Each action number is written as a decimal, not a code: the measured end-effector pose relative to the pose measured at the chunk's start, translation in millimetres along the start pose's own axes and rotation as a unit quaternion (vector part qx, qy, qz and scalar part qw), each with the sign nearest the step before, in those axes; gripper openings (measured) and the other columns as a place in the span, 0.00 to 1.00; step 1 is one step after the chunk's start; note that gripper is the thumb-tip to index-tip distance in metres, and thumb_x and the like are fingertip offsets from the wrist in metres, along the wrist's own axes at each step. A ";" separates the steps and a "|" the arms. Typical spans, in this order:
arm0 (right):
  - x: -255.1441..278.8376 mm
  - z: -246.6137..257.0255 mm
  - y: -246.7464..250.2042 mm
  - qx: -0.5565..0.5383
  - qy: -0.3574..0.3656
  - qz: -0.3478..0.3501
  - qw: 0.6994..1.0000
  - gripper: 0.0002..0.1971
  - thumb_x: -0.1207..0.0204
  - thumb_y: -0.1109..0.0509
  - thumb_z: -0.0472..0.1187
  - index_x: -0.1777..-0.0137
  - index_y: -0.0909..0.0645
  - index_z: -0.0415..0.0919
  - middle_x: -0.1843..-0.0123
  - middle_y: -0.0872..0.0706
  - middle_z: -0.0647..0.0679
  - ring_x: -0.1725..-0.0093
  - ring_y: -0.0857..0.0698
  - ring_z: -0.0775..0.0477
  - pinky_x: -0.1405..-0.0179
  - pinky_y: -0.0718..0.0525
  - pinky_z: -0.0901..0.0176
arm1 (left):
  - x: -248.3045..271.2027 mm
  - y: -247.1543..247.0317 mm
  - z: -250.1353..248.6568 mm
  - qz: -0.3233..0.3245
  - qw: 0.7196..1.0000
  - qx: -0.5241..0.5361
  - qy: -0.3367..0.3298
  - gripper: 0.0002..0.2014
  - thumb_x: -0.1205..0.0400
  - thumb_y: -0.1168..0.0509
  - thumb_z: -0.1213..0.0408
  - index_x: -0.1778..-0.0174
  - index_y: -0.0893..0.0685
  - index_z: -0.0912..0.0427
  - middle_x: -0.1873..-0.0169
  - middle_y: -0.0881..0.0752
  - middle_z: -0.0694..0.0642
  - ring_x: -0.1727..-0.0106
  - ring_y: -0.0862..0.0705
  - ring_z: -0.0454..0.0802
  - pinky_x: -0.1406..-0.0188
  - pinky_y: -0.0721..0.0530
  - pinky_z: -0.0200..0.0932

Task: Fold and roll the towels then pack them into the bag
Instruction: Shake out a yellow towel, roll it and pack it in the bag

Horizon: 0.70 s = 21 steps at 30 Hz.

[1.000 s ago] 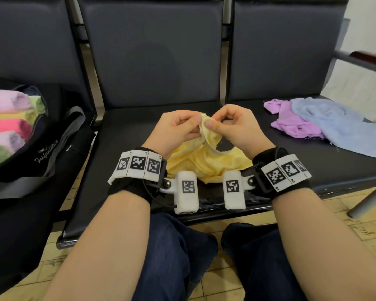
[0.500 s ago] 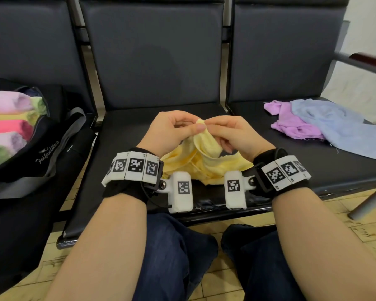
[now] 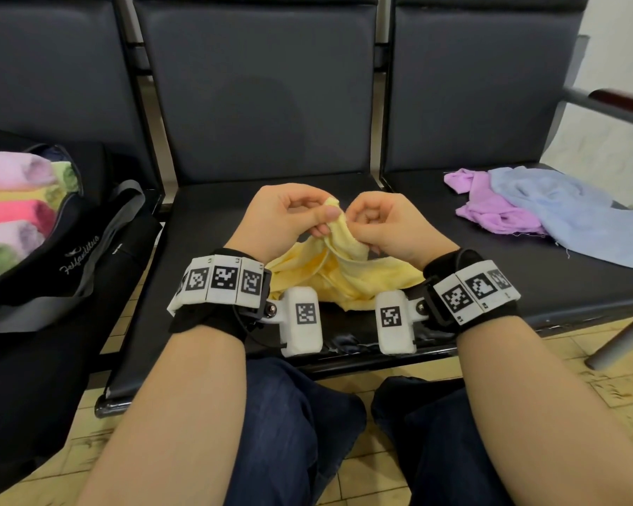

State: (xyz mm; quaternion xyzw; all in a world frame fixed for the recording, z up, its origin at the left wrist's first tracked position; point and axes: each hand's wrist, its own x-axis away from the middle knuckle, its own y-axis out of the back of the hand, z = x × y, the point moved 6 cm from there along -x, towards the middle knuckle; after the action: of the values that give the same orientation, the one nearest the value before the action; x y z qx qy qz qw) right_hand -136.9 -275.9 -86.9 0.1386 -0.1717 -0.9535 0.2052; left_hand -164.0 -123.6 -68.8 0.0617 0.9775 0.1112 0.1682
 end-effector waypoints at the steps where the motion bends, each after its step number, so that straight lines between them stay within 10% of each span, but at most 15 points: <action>1: -1.0 1.9 0.1 0.026 0.014 -0.010 1.000 0.05 0.25 0.27 0.32 0.59 0.19 0.42 0.72 0.19 0.54 0.73 0.22 0.53 0.70 0.21 0.60 | -0.4 0.9 -0.4 -0.002 1.000 0.002 -0.005 0.06 0.23 0.29 0.69 0.51 0.12 0.61 0.67 0.11 0.54 0.65 0.13 0.44 0.59 0.14 0.36; 21: -0.6 11.9 4.4 0.203 0.082 -0.132 0.967 0.09 0.23 0.34 0.37 0.50 0.12 0.43 0.64 0.12 0.50 0.64 0.15 0.50 0.58 0.14 0.48 | -3.4 7.3 -1.1 -0.067 0.997 0.026 -0.037 0.04 0.21 0.30 0.72 0.54 0.13 0.61 0.72 0.12 0.51 0.69 0.14 0.43 0.64 0.16 0.34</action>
State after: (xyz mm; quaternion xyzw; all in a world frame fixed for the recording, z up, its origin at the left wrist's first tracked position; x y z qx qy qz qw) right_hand -138.8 -276.3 -74.3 0.2766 -0.3241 -0.9028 0.0586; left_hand -160.6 -117.3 -65.0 0.0048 0.9751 0.0722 0.2095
